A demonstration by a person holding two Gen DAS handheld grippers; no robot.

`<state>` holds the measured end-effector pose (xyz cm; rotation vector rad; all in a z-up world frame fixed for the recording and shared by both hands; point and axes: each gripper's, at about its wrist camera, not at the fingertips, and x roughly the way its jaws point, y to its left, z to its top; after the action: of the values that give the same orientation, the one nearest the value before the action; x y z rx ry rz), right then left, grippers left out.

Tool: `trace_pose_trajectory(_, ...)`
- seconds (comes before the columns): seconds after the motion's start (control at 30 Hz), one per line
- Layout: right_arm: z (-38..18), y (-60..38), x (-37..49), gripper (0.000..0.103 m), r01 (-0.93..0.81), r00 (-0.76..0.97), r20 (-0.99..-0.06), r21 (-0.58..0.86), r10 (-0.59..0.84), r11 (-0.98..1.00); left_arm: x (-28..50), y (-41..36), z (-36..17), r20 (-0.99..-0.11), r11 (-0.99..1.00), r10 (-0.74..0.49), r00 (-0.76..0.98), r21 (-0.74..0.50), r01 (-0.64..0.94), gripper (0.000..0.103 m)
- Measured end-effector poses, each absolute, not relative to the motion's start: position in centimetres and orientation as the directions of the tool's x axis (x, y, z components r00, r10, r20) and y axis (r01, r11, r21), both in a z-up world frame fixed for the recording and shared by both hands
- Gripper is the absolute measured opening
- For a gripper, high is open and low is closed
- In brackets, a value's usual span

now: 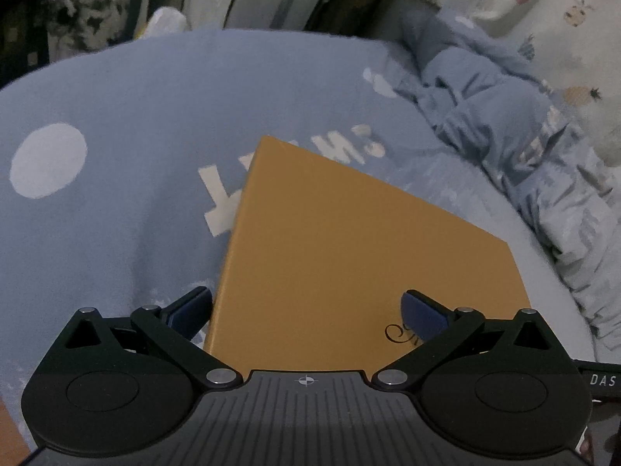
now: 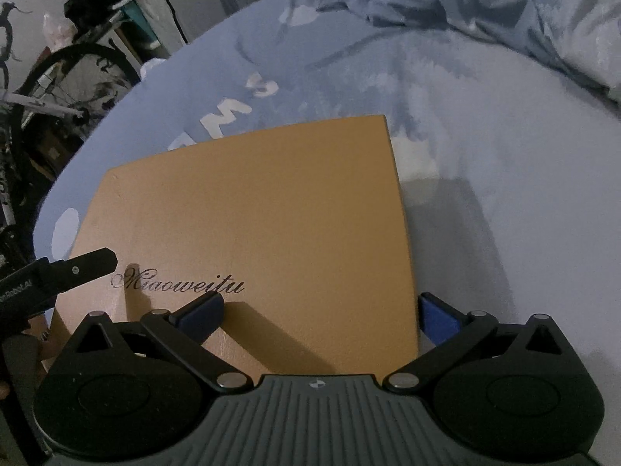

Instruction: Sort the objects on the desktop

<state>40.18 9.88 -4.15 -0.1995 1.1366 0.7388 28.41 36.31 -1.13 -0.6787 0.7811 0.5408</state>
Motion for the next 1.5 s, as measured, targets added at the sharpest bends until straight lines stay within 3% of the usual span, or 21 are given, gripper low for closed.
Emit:
trace_pose_trajectory(0.83, 11.0, 5.6, 33.0, 0.103, -0.619, 0.441, -0.748, 0.146, 0.496, 0.771, 22.5, 30.9, 15.5, -0.631, 0.721, 0.228, 0.741, -0.403, -0.564, 0.103)
trace_pose_trajectory(1.2, 16.5, -0.8, 28.0, 0.103, -0.524, 0.543, -0.699, 0.153, 0.466, 0.838, 19.6, 24.3, 22.5, -0.589, 0.797, 0.147, 0.794, -0.405, -0.449, 0.103)
trace_pose_trajectory(1.5, 17.7, -7.4, 22.9, 0.103, -0.419, 0.626, -0.668, 0.148, 0.403, 0.896, 16.6, 17.7, 23.7, -0.578, 0.851, 0.025, 0.816, -0.416, -0.321, 0.103)
